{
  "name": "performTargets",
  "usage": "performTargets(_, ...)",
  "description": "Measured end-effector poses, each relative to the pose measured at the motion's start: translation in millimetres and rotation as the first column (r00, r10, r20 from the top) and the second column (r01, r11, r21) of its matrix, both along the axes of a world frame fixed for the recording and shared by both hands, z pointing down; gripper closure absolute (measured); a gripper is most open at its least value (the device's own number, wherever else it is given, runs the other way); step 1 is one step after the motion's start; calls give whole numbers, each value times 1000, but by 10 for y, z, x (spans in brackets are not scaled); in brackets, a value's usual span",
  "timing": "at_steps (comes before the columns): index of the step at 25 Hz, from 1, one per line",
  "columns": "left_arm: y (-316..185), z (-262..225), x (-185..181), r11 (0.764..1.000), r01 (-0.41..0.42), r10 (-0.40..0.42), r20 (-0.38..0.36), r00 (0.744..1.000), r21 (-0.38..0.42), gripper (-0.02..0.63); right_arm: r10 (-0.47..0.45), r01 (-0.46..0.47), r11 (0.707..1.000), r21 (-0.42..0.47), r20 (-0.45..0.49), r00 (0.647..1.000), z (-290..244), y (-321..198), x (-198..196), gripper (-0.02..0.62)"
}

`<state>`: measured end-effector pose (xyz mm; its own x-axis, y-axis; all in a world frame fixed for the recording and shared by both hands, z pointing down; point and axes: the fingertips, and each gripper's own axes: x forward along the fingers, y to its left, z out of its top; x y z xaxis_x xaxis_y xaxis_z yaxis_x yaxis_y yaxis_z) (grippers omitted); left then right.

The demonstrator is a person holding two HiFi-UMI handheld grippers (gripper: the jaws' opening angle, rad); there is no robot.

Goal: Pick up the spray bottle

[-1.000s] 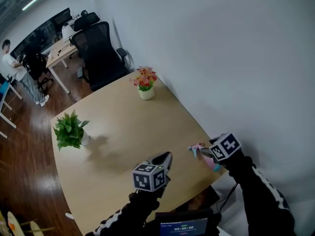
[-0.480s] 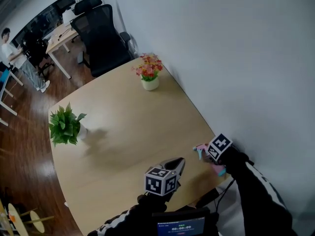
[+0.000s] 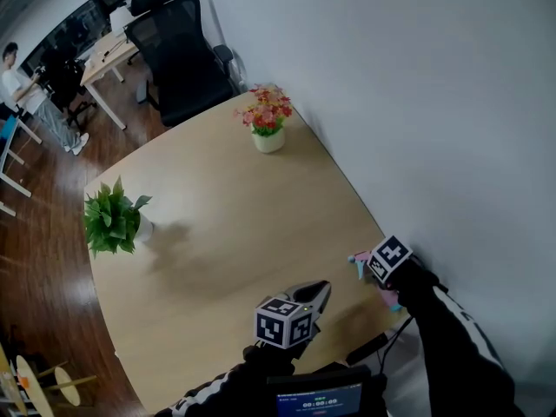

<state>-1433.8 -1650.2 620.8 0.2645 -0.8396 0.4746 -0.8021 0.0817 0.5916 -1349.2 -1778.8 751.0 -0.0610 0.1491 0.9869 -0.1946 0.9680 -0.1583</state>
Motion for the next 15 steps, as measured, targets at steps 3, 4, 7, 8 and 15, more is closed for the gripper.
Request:
performTargets(3,30,-29,-47,1000,10,-10,3,1000,2,580,30,-30,1000,-1,32,999,-29,13,-19,374)
performTargets(4,45,-58,-64,1000,14,-14,4,1000,5,580,46,-46,999,-9,58,997,-66,26,-45,374)
performTargets(7,126,-198,-117,999,30,-30,9,1000,27,585,98,-91,995,-44,198,975,-305,101,-204,376)
performTargets(8,159,-257,-138,999,36,-37,13,999,37,588,115,-104,993,-56,260,959,-434,128,-272,376)
performTargets(15,445,-848,-288,978,112,-126,71,990,179,597,166,-170,984,-58,659,734,-1677,277,-495,377)
